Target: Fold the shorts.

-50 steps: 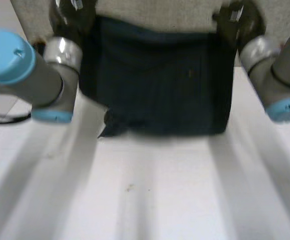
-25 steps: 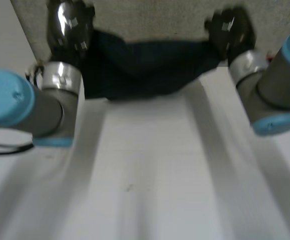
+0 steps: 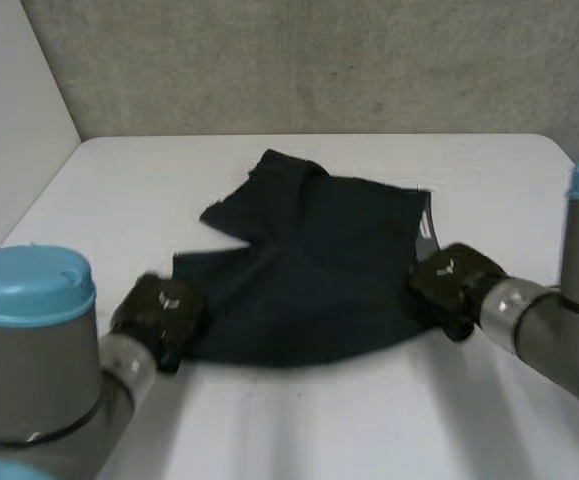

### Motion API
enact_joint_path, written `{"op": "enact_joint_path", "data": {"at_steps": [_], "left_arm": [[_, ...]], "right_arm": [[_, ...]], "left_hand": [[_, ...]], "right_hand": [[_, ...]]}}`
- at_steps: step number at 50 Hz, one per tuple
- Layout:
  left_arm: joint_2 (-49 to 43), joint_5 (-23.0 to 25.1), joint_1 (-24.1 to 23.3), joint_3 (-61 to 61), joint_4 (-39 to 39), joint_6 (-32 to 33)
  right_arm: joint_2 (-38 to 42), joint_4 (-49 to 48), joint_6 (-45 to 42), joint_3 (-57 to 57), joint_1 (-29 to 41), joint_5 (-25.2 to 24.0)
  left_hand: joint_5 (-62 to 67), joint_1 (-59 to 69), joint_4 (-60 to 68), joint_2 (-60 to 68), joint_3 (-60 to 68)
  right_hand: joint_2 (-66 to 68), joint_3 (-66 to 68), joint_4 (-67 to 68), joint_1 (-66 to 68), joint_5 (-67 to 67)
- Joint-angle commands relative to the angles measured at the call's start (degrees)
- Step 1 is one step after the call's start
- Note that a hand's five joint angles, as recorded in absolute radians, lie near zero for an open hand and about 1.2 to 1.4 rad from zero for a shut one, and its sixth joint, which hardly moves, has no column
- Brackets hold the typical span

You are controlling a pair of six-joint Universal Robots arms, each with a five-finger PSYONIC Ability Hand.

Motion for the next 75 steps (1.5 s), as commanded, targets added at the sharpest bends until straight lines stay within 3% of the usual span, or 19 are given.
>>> {"op": "enact_joint_path", "data": {"at_steps": [1,8,11,16,23,30,37,47,49,51,52,53,54,59,63,67,70,74,75], "left_arm": [[15.27,-5.9,-8.7,-8.16,-15.62,1.21],[20.94,-5.99,-12.41,-11.87,-15.45,6.65],[20.32,-5.9,-12.15,-11.17,-14.75,7.01],[12.16,-5.99,-9.25,-4.5,-5.45,7.28],[-1.02,-5.72,-4.59,6.31,13.88,7.72],[-17.0,-5.46,-3.45,20.71,29.96,12.54],[-29.59,-4.5,-0.63,33.2,35.44,17.73],[-40.85,5.25,-0.02,43.76,42.99,18.26],[-41.91,6.93,0.33,43.94,45.45,17.83],[-42.35,7.81,0.34,43.85,47.21,17.74],[-42.44,8.33,0.16,43.51,48.61,17.82],[-42.44,8.42,0.07,43.15,49.32,17.82],[-42.44,8.43,-0.02,42.89,49.85,18.0],[-40.86,7.11,-0.54,39.47,50.91,17.82],[-33.4,5.0,-0.28,33.76,50.47,16.25],[-25.05,4.38,-0.37,26.2,49.16,8.35],[-17.67,4.38,-0.37,20.93,42.49,0.44],[-11.25,4.56,-0.19,18.63,27.56,-10.28],[-9.76,4.82,-0.11,18.72,20.48,-14.48]], "right_arm": [[-15.87,15.48,-10.56,7.72,-2.19,-1.61],[-23.45,24.19,-17.86,14.49,-5.18,-2.22],[-23.55,22.62,-17.78,14.59,-6.06,-3.97],[-21.88,15.42,-14.72,13.19,-6.5,-4.68],[-10.64,2.15,-6.98,5.37,-5.54,-1.44],[-0.02,-11.45,-6.62,-4.11,-2.91,4.71],[11.05,-25.17,-7.15,-11.67,-1.85,4.72],[25.23,-35.92,-12.6,-21.96,-1.23,4.9],[27.34,-36.1,-12.16,-24.08,-1.23,4.9],[28.39,-36.1,-11.72,-24.96,-1.23,4.99],[28.75,-35.84,-11.2,-25.14,-1.23,4.99],[28.49,-35.75,-10.93,-25.05,-1.23,4.99],[28.14,-35.57,-10.49,-24.88,-1.23,5.07],[18.94,-33.12,-3.4,-20.93,-1.76,5.25],[10.41,-27.78,4.51,-17.68,-2.02,5.08],[5.21,-16.2,8.92,-16.53,-2.9,5.07],[3.79,-7.65,10.34,-15.91,-3.87,4.9],[3.09,1.42,13.32,-12.67,-5.27,3.67],[2.82,2.04,13.68,-10.57,-5.88,2.36]], "left_hand": [[12.41,15.8,11.06,11.31,11.68],[12.41,15.8,11.06,11.31,11.68],[12.41,15.8,11.06,11.31,11.68],[12.41,15.8,11.06,11.31,11.68],[12.41,15.8,11.06,11.31,11.68],[12.41,15.8,11.06,11.31,11.68],[12.41,15.8,11.06,11.31,11.68],[12.41,15.8,11.06,11.31,11.68],[12.41,15.8,11.06,11.31,11.68],[-0.09,3.3,-1.44,-1.19,-0.82],[-31.49,-28.1,-32.84,-32.59,-32.22],[-49.45,-46.07,-50.81,-50.56,-50.19],[-57.59,-54.2,-58.94,-58.69,-58.32],[-57.59,-54.2,-58.94,-58.69,-58.32],[-57.59,-54.2,-58.94,-58.69,-58.32],[-57.59,-54.2,-58.94,-58.69,-58.32],[-57.59,-54.2,-58.94,-58.69,-58.32],[-57.59,-54.2,-58.94,-58.69,-58.32],[-57.59,-54.2,-58.94,-58.69,-58.32]], "right_hand": [[12.65,12.29,11.75,24.45,13.04],[12.65,12.29,11.75,24.45,13.04],[12.65,12.29,11.75,24.45,13.04],[12.65,12.29,11.75,24.45,13.04],[12.65,12.29,11.75,24.45,13.04],[12.65,12.29,11.75,24.45,13.04],[12.65,12.29,11.75,24.45,13.04],[12.65,12.29,11.75,24.45,13.04],[-8.54,-8.9,-9.44,3.26,-8.15],[-41.82,-42.18,-42.72,-30.02,-41.43],[-57.35,-57.71,-58.25,-45.55,-56.96],[-57.35,-57.71,-58.25,-45.55,-56.96],[-57.35,-57.71,-58.25,-45.55,-56.96],[-57.35,-57.71,-58.25,-45.55,-56.96],[-57.35,-57.71,-58.25,-45.55,-56.96],[-57.35,-57.71,-58.25,-45.55,-56.96],[-57.35,-57.71,-58.25,-45.55,-56.96],[-57.35,-57.71,-58.25,-45.55,-56.96],[-57.35,-57.71,-58.25,-45.55,-56.96]]}}
